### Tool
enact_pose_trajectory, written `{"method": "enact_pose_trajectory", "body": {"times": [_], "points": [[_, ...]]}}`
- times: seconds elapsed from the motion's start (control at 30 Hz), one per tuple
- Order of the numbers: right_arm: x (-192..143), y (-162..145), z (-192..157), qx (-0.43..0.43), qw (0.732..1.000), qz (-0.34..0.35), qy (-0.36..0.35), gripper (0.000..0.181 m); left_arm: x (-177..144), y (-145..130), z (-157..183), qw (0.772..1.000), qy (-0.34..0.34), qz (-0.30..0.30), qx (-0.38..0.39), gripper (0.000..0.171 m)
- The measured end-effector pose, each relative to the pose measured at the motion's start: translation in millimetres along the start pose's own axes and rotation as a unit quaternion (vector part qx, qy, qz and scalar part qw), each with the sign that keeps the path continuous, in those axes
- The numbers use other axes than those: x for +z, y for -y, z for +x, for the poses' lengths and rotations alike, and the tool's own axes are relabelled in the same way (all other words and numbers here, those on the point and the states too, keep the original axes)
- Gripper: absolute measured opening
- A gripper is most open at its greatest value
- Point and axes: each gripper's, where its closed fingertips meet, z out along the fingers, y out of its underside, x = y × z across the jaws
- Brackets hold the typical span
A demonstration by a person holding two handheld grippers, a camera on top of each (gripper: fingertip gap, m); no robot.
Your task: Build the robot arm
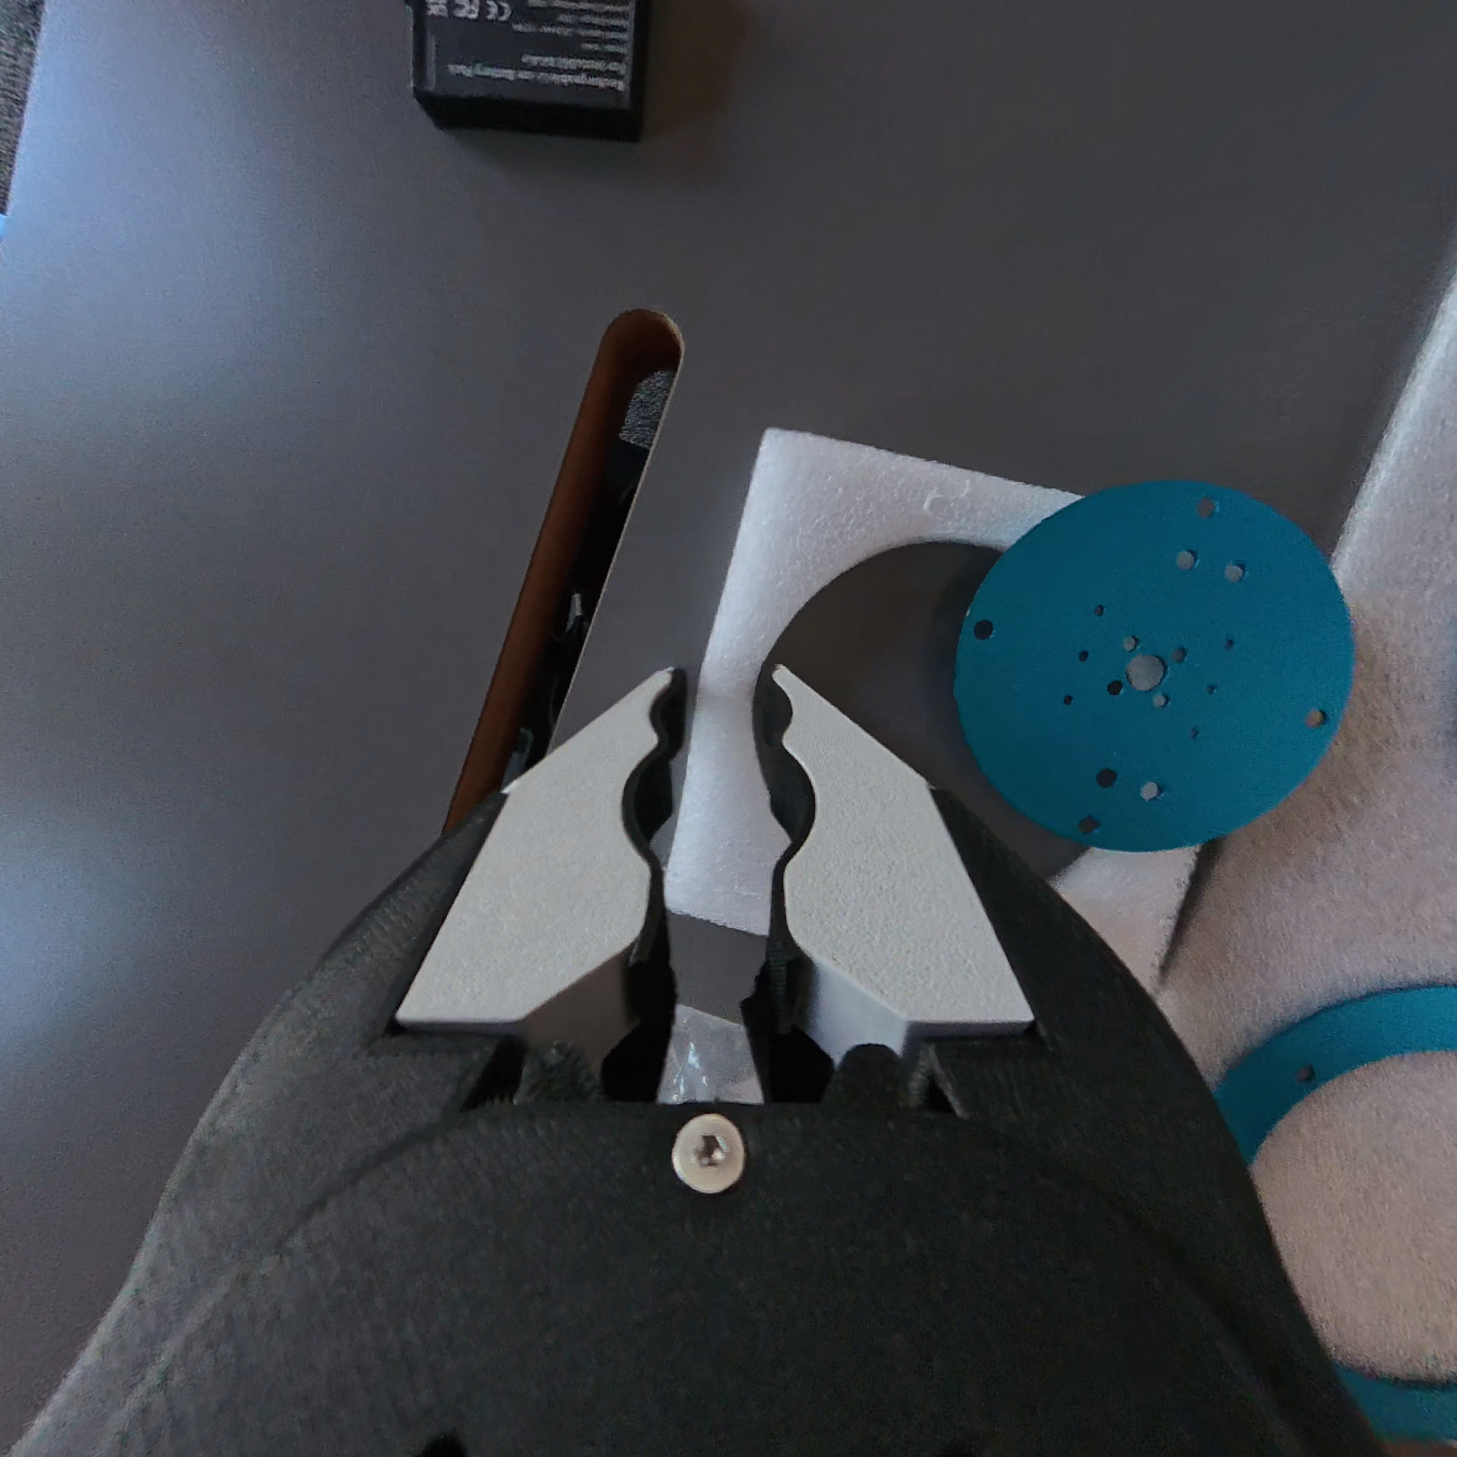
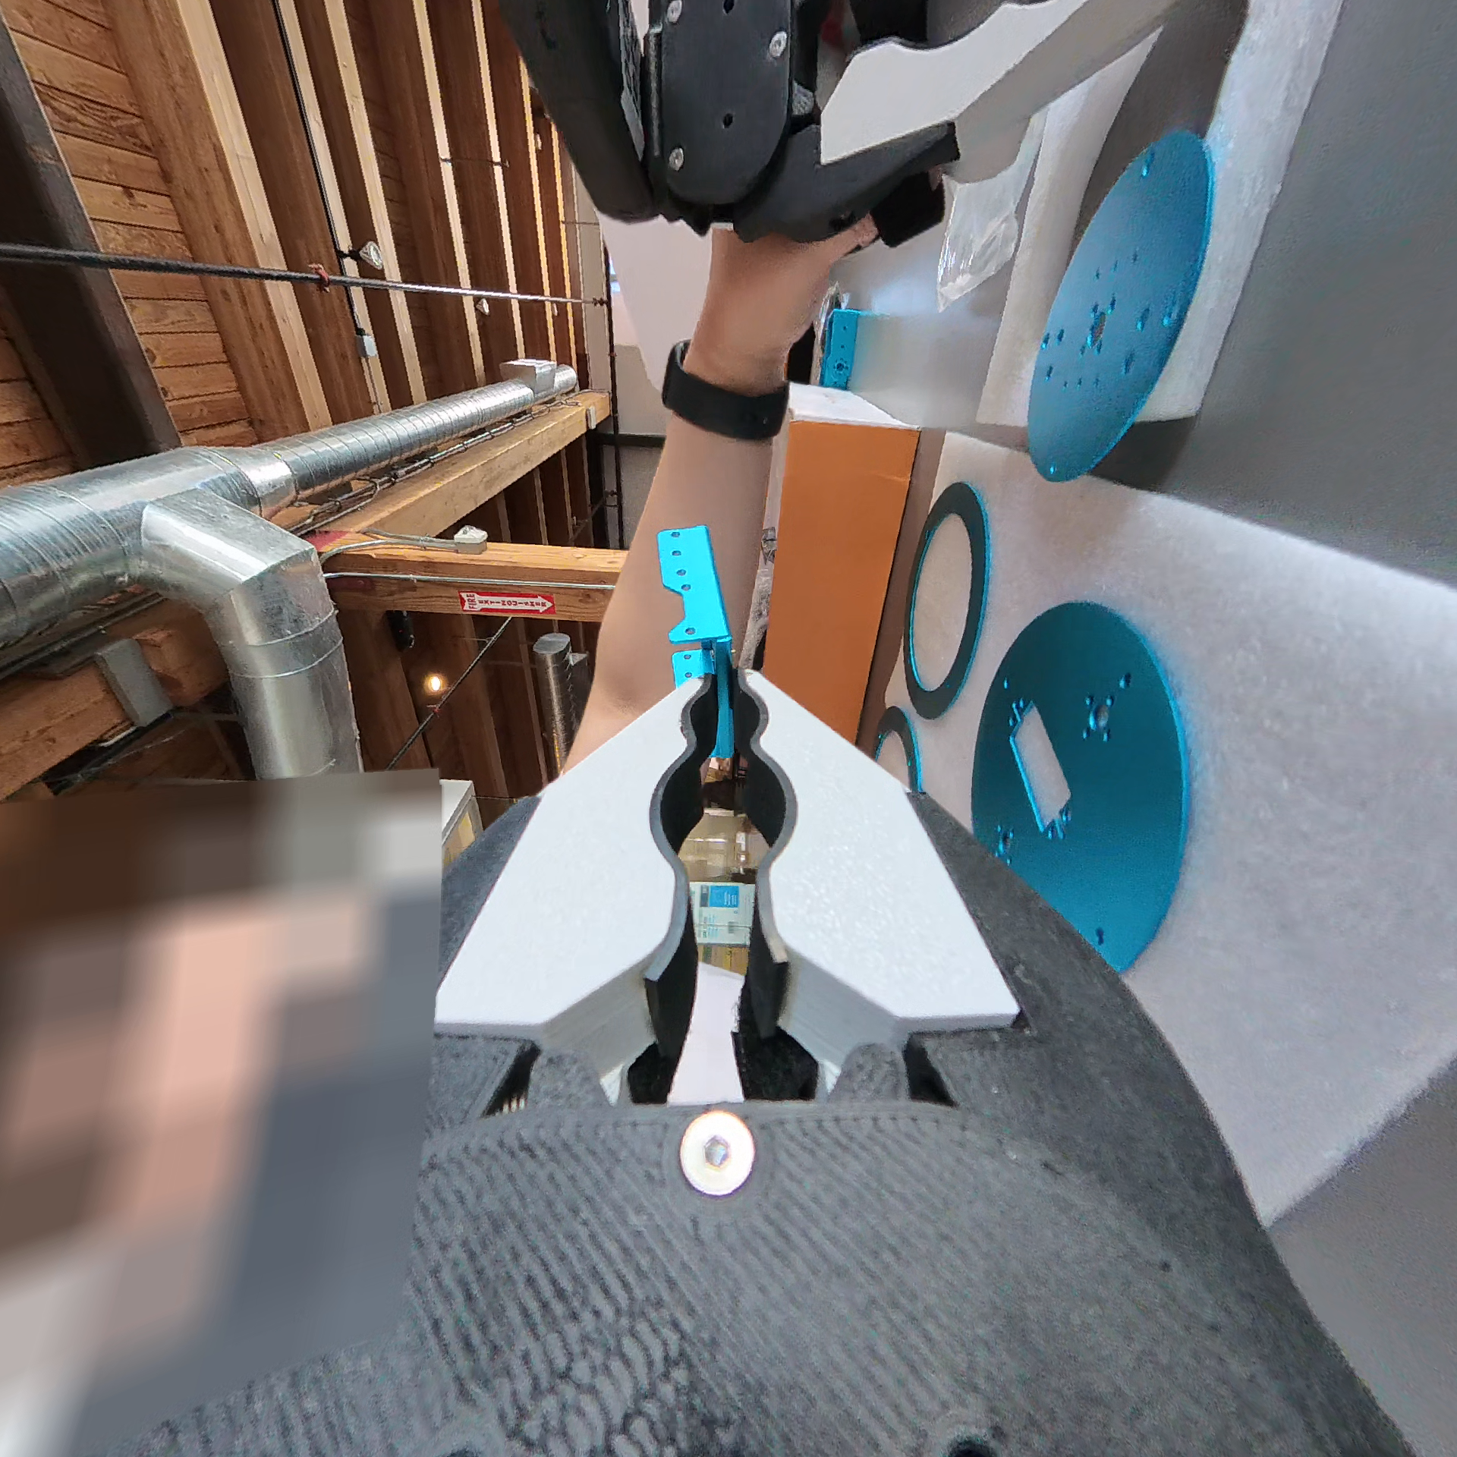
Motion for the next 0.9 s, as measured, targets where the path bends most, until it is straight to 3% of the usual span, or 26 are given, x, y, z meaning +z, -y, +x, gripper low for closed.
{"method": "enact_pose_trajectory", "body": {"times": [0.1,0.2,0.27,0.3,0.37,0.47,0.53,0.77,0.9], "points": [[6,9,1,-0.005,1.0,-0.009,0.003,0.001,-11,5,-6,0.999,0.025,0.032,-0.036,0.038],[11,15,4,-0.016,1.0,-0.019,0.006,0.001,-44,25,-2,0.987,0.022,0.13,-0.094,0.051],[13,19,4,-0.025,0.999,-0.023,0.011,0.001,-69,36,14,0.974,0.0,0.186,-0.126,0.066],[14,20,4,-0.028,0.999,-0.025,0.014,0.001,-76,36,24,0.971,-0.005,0.192,-0.141,0.081],[13,23,4,-0.036,0.999,-0.029,0.019,0.001,-81,29,53,0.971,-0.022,0.185,-0.147,0.088],[8,27,9,-0.045,0.998,-0.032,0.014,0.001,-73,7,75,0.982,0.052,0.149,-0.106,0.08],[5,32,15,-0.046,0.999,-0.027,0.005,0.001,-64,0,88,0.985,0.069,0.132,-0.09,0.084],[7,40,23,-0.032,0.999,-0.027,0.006,0.001,-26,-11,93,0.991,0.08,0.083,-0.069,0.081],[9,42,26,-0.029,0.999,-0.031,0.004,0.001,-23,-8,90,0.988,0.074,0.107,-0.084,0.078]]}}
